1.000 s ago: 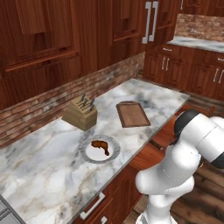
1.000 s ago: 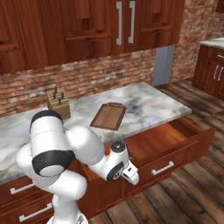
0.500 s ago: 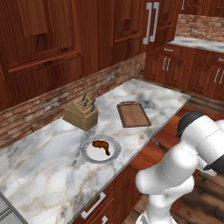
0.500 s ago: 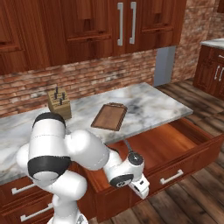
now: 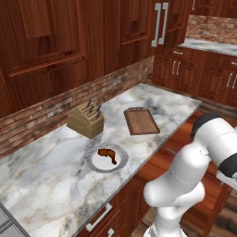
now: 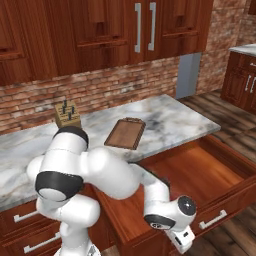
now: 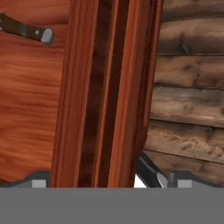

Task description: Pick up the knife from the drawer and place it on the cutting board. Then place the meat from the plate to the cutting board.

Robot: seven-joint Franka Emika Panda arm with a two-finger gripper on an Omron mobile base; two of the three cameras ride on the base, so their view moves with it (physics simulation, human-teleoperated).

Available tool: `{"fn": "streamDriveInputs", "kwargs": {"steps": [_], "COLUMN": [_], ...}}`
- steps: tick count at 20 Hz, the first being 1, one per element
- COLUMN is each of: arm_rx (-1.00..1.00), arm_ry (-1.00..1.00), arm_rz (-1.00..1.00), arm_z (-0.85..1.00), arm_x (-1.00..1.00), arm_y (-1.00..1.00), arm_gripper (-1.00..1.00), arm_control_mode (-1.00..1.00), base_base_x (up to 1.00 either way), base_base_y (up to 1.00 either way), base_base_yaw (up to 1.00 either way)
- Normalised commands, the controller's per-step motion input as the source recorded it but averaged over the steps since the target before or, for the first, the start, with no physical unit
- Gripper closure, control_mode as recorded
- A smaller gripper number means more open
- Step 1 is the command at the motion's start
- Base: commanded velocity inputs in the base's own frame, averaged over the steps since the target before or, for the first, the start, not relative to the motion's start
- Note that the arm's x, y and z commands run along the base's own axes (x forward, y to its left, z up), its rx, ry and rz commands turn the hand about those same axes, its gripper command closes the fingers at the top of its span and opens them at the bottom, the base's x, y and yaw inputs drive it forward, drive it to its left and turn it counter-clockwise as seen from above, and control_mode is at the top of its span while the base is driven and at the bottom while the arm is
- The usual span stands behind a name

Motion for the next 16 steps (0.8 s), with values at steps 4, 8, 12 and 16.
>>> {"fn": "streamDriveInputs", "kwargs": {"steps": [4, 8, 12, 16], "arm_rx": [0.01, 0.0, -0.06, -0.19], "arm_ry": [0.01, 0.06, 0.34, 0.37], "arm_rz": [0.11, 0.33, 0.33, 0.33], "arm_z": [0.82, 1.0, 0.77, 0.17], "arm_x": [-0.18, -0.06, 0.0, 0.11], "arm_y": [-0.13, -0.4, -0.01, 0.53], "arm_gripper": [-1.0, -1.0, -1.0, -1.0], "arm_control_mode": [-1.0, -1.0, -1.0, -1.0], "base_base_x": [0.0, 0.0, 0.0, 0.0], "base_base_y": [0.0, 0.0, 0.0, 0.0], "base_base_yaw": [0.0, 0.0, 0.0, 0.0]}}
